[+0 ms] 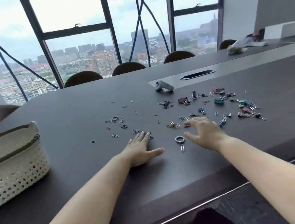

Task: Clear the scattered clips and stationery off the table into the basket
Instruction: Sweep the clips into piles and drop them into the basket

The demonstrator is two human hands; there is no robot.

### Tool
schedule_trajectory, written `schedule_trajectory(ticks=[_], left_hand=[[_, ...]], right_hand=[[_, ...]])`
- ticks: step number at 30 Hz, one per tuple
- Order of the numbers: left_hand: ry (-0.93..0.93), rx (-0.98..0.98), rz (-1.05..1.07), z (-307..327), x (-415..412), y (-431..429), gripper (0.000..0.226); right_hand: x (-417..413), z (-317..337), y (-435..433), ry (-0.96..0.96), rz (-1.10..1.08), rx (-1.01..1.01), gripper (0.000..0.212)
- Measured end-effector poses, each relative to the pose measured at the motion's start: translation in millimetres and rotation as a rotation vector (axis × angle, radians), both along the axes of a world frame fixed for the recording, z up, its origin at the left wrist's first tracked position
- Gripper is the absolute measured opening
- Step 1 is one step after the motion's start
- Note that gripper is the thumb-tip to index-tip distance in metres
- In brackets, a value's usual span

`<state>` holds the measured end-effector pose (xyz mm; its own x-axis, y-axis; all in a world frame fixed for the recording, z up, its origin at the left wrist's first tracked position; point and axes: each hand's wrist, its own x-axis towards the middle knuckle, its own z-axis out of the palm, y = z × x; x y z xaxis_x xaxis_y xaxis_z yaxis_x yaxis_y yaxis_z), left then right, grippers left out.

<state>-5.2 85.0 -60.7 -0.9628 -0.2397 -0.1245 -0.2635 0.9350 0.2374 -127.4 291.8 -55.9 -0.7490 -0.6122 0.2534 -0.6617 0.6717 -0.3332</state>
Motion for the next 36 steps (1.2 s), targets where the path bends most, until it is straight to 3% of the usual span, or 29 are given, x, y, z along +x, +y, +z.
schedule_trajectory(ticks=[3, 6, 12, 18, 20, 24, 27, 36], left_hand=[[-0.021, 0.036, -0.175, 2.6, -3.3, 7.8, 0.112], [-0.028, -0.012, -0.17, -0.1, -10.0, 8.1, 0.138], [0.015, -0.068, -0.029, -10.1, -28.6, 11.2, 0.143], [-0.032, -0.074, -0.02, -4.6, -68.3, 15.2, 0.143], [-0.032, -0.052, -0.028, -3.3, -94.8, 27.7, 0.137], [0.016, -0.055, -0.039, -5.9, -141.8, 52.2, 0.096], [0.042, -0.06, -0.013, -10.1, -163.0, 55.1, 0.088], [0.188, 0.028, 0.034, -11.9, -163.4, 40.7, 0.063]], right_hand=[[4.0, -0.1, 24.7, -0.151, -0.051, 0.157, 0.086], [10.6, -2.6, 20.1, -0.23, -0.028, 0.319, 0.107], [-21.4, -8.0, -24.1, -0.193, -0.177, 0.35, 0.103], [-69.5, -4.2, 6.3, -0.062, -0.224, 0.353, 0.108], [-86.6, -3.3, 26.3, -0.08, -0.266, 0.352, 0.109], [-125.6, -1.7, 70.8, -0.133, -0.493, 0.318, 0.101], [-147.1, -6.4, 91.4, -0.233, -0.614, 0.317, 0.1], [-131.5, -12.2, 36.7, -0.248, 0.039, 0.199, 0.062]])
